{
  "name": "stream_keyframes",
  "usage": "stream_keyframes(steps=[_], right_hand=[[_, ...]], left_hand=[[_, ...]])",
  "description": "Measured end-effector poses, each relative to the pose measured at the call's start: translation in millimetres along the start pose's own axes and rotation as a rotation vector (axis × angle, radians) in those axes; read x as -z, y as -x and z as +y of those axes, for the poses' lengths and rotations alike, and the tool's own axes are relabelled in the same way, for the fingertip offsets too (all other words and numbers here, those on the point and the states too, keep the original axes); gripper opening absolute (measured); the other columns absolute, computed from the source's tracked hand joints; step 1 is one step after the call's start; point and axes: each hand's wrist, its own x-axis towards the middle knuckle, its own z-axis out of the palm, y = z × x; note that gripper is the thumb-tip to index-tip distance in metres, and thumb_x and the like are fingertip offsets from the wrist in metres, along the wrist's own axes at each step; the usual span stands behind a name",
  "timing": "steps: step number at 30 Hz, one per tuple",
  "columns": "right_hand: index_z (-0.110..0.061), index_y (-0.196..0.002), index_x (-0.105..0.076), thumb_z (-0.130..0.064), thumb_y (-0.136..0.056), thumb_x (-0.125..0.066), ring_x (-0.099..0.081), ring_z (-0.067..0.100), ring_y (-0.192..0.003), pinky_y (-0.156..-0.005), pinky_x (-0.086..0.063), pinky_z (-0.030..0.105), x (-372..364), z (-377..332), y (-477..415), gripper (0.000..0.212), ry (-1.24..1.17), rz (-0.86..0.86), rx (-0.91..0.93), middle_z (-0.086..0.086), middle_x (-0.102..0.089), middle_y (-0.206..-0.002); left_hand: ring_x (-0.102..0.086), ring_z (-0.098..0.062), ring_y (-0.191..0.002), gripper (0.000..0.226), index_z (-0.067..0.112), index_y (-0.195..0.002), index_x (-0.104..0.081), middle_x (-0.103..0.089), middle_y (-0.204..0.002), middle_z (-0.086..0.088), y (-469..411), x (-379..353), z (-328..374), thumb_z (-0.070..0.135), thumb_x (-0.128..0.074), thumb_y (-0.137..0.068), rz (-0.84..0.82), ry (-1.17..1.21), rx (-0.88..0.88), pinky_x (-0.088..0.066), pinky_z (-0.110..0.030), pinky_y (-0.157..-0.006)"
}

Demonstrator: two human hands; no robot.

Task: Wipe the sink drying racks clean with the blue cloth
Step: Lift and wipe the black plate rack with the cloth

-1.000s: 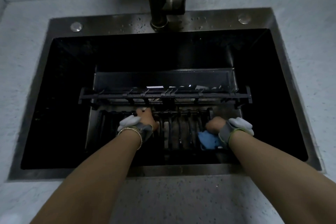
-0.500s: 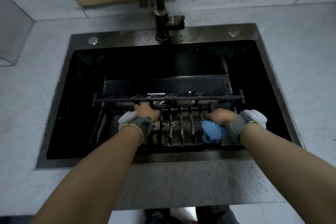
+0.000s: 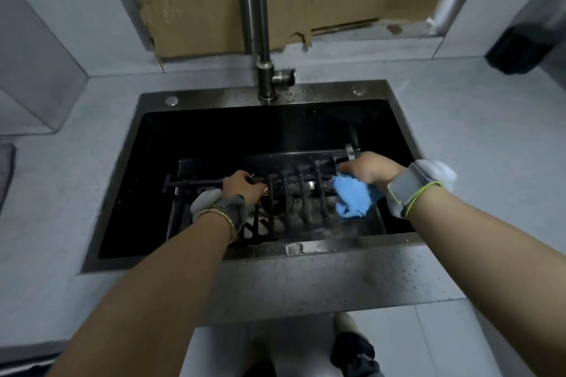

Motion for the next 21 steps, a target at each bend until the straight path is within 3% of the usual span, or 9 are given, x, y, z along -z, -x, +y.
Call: stream_keyframes(steps=[2,5,10,14,16,19,21], right_hand=[[-0.003,-0.101,-0.055,-0.023,-0.098,-0.042,-0.054,0.032,-0.106,-0.068,-0.035,0.03,10.0,-9.4,10.2,0.025,0.038,0.115,0.049,0.014,-0.057,-0.094],[-0.001,-0.111,-0.057,-0.033,-0.094,-0.048,-0.055,0.035,-0.107,-0.078,-0.04,0.03,16.3,-21.7,19.8,0.037,0.043,0.284,0.036,0.017,-0.06,-0.112],[-0.008,-0.101,-0.051,-0.038,-0.094,-0.044,-0.057,0.037,-0.098,-0.069,-0.036,0.032,12.0,-25.4,35.4,0.031,0.078,0.436,0.131,0.016,-0.061,-0.104],[-0.013,-0.095,-0.044,-0.042,-0.095,-0.043,-0.058,0.038,-0.097,-0.069,-0.038,0.035,-7.5,-15.2,41.6,0.029,0.062,0.544,0.143,0.016,-0.062,-0.1],[-0.013,-0.095,-0.046,-0.042,-0.094,-0.044,-0.057,0.036,-0.098,-0.073,-0.039,0.036,-16.9,-5.4,37.8,0.029,-0.044,0.565,0.143,0.016,-0.061,-0.1],[-0.018,-0.076,-0.044,-0.041,-0.091,-0.05,-0.057,0.029,-0.088,-0.079,-0.044,0.039,-33.3,13.5,25.7,0.028,-0.306,0.509,0.167,0.013,-0.059,-0.092],[-0.014,-0.082,-0.051,-0.034,-0.093,-0.052,-0.06,0.026,-0.08,-0.074,-0.05,0.034,-48.3,24.3,22.5,0.023,-0.544,0.431,0.213,0.014,-0.06,-0.093]], left_hand=[[-0.056,-0.029,-0.1,0.047,0.007,-0.132,-0.045,-0.051,-0.13,-0.017,9.1,3.2,1.2,0.029,-0.057,-0.092,0.047,0.111,-0.005,-0.044,-0.03,-0.077],[-0.053,-0.025,-0.087,0.046,0.005,-0.133,-0.042,-0.056,-0.122,-0.018,16.3,2.9,4.5,0.024,-0.056,-0.094,0.081,0.183,-0.015,-0.042,-0.03,-0.071],[-0.055,-0.035,-0.102,0.048,0.004,-0.132,-0.04,-0.045,-0.132,-0.021,21.9,3.5,9.8,0.021,-0.058,-0.091,0.192,0.24,-0.025,-0.041,-0.03,-0.074],[-0.055,-0.035,-0.106,0.043,0.004,-0.129,-0.046,-0.049,-0.13,-0.021,21.9,-1.8,4.8,0.016,-0.058,-0.09,0.336,0.283,-0.05,-0.045,-0.035,-0.082],[-0.056,-0.034,-0.106,0.039,0.004,-0.127,-0.051,-0.05,-0.129,-0.02,22.5,-0.7,5.3,0.011,-0.056,-0.089,0.44,0.332,-0.063,-0.045,-0.034,-0.087],[-0.053,-0.034,-0.108,0.037,0.003,-0.125,-0.055,-0.048,-0.132,-0.02,23.4,0.2,5.4,0.008,-0.054,-0.088,0.582,0.302,-0.177,-0.039,-0.028,-0.085],[-0.05,-0.035,-0.115,0.04,0.004,-0.127,-0.056,-0.045,-0.135,-0.02,31.0,0.8,-2.2,0.009,-0.055,-0.087,0.669,0.264,-0.295,-0.038,-0.03,-0.092]])
